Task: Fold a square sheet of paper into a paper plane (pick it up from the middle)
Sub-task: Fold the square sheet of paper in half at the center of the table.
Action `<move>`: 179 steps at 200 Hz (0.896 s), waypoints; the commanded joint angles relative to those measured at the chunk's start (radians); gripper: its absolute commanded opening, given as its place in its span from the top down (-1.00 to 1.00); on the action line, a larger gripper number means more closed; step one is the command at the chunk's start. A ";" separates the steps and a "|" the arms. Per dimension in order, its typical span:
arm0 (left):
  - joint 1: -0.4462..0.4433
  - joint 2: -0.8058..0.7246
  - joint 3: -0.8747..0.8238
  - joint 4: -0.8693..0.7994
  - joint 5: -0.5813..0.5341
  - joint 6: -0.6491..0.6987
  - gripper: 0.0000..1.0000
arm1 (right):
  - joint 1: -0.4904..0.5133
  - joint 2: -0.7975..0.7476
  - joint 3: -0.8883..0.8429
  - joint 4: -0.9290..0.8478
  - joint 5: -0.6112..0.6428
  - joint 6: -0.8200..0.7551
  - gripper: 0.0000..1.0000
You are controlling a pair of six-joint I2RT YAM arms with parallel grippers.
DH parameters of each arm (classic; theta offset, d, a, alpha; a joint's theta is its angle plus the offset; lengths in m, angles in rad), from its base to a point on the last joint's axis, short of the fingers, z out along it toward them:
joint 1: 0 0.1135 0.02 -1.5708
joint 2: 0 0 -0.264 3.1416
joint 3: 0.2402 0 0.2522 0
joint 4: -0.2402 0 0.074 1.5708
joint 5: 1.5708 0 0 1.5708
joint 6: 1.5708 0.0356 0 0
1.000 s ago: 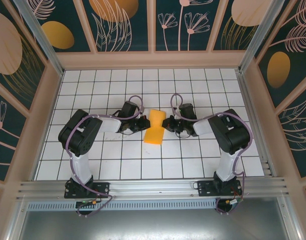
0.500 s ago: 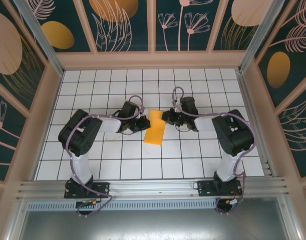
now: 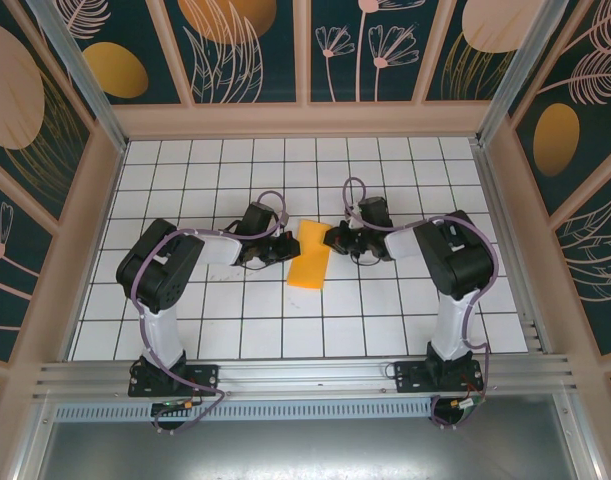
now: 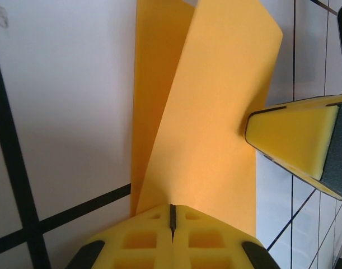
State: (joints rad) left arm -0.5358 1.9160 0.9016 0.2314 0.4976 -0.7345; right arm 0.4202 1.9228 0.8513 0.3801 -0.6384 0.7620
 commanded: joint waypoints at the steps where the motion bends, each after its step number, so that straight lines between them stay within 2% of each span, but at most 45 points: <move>1: -0.007 0.057 -0.038 -0.112 -0.045 0.030 1.00 | -0.009 -0.093 0.096 -0.121 0.008 -0.038 0.92; 17: -0.006 0.059 -0.036 -0.107 -0.040 0.029 1.00 | -0.020 -0.090 0.135 -0.174 0.033 -0.078 0.92; 74: -0.006 0.051 -0.041 -0.113 -0.041 0.032 1.00 | -0.030 0.010 0.123 -0.071 -0.033 -0.045 0.92; 150: -0.006 0.058 -0.041 -0.110 -0.041 0.032 1.00 | -0.033 0.101 0.110 -0.143 0.070 -0.072 0.91; 179: -0.006 0.056 -0.047 -0.112 -0.041 0.035 1.00 | -0.031 0.043 0.101 -0.158 0.074 -0.063 0.90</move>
State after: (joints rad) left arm -0.5358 1.9160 0.9012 0.2314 0.4980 -0.7326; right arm 0.3904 1.9865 0.9726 0.2783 -0.6075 0.7120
